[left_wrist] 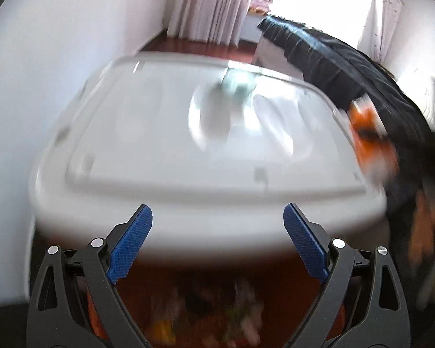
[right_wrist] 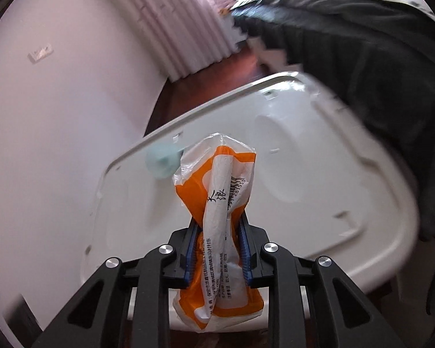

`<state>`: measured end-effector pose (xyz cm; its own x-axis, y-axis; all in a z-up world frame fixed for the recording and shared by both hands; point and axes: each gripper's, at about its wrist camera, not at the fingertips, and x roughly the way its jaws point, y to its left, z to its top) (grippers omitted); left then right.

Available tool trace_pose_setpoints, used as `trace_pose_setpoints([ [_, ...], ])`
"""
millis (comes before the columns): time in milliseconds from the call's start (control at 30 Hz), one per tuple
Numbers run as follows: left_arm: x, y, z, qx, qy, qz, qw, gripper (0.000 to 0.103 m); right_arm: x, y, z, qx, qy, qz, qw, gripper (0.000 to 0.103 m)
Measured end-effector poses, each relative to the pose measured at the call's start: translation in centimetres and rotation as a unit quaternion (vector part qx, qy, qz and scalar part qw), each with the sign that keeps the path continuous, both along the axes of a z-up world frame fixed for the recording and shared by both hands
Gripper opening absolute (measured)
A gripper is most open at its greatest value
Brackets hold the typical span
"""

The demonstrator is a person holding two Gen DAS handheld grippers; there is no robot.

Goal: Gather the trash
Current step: 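Grasp the orange-white wrapped package with the right tool, then grasp the pale blue plastic cup with the left tool while the right tool holds the package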

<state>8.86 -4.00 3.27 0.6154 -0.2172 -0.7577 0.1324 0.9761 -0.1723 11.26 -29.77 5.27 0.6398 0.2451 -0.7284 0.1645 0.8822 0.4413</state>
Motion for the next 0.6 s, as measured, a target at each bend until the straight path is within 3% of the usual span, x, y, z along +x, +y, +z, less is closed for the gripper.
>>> trace_pose_setpoints([
  [100,6.4,-3.3,0.6,0.030,-0.028,-0.019,0.9990,0.090,0.8,-1.5,-1.0,0.053,0.016,-0.002,0.998,0.024],
  [233,14.9,-5.5,-0.2,0.020,-0.008,-0.036,0.9991,0.090,1.2,-2.2,-0.7,0.073,0.008,0.006,0.997,0.025],
  [300,18.3,-5.7,-0.5,0.016,-0.003,-0.017,0.9997,0.090,0.8,-3.0,-0.3,0.084,-0.001,0.009,0.996,0.025],
  [367,21.1,-6.0,-0.9,0.009,0.003,-0.022,0.9997,0.090,0.8,-2.9,0.2,0.086,-0.008,0.011,0.996,0.025],
  [600,26.4,-7.0,-4.1,0.058,0.020,-0.008,0.9981,0.090,1.9,-2.5,0.4,0.085,-0.008,0.023,0.996,0.026],
])
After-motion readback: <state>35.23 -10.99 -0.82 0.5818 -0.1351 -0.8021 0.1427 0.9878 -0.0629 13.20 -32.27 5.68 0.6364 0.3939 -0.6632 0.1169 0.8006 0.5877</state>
